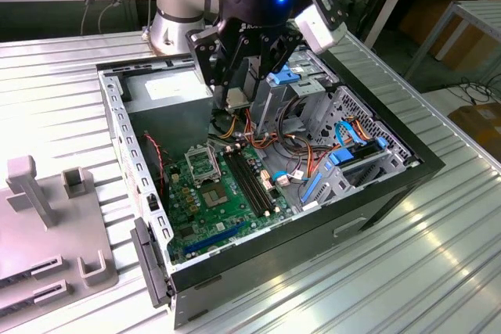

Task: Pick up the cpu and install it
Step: 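Pick up the cpu and move it towards the insertion slot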

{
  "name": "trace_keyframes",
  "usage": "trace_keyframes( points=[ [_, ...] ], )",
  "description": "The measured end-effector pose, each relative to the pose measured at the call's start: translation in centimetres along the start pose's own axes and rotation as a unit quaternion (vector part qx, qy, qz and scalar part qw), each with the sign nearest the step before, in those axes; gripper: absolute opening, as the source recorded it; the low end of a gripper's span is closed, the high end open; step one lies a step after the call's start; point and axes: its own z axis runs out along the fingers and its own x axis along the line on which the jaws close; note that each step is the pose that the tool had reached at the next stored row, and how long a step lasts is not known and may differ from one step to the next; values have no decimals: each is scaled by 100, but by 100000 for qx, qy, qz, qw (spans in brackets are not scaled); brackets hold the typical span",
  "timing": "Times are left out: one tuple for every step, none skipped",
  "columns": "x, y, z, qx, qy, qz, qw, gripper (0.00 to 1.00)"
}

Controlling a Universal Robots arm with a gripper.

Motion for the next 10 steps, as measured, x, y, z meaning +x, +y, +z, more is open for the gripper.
trace_keyframes(
  points=[
    [3,-16,6,-12,1,-7,100000,47],
    [5,-31,10,-24,-5,-1,100000,47],
    [6,-61,15,-51,-1,-1,100000,47],
    [7,-82,20,-102,-6,-1,100000,47],
    [8,-104,29,-170,-3,-2,100000,47],
    [9,-113,36,-252,-5,0,100000,47],
    [9,-117,42,-360,-11,6,99999,47],
    [9,-119,47,-553,-13,17,99998,47],
    [9,-120,51,-715,-20,16,99997,47],
    [9,-120,56,-828,-27,21,99997,47]
  ],
)
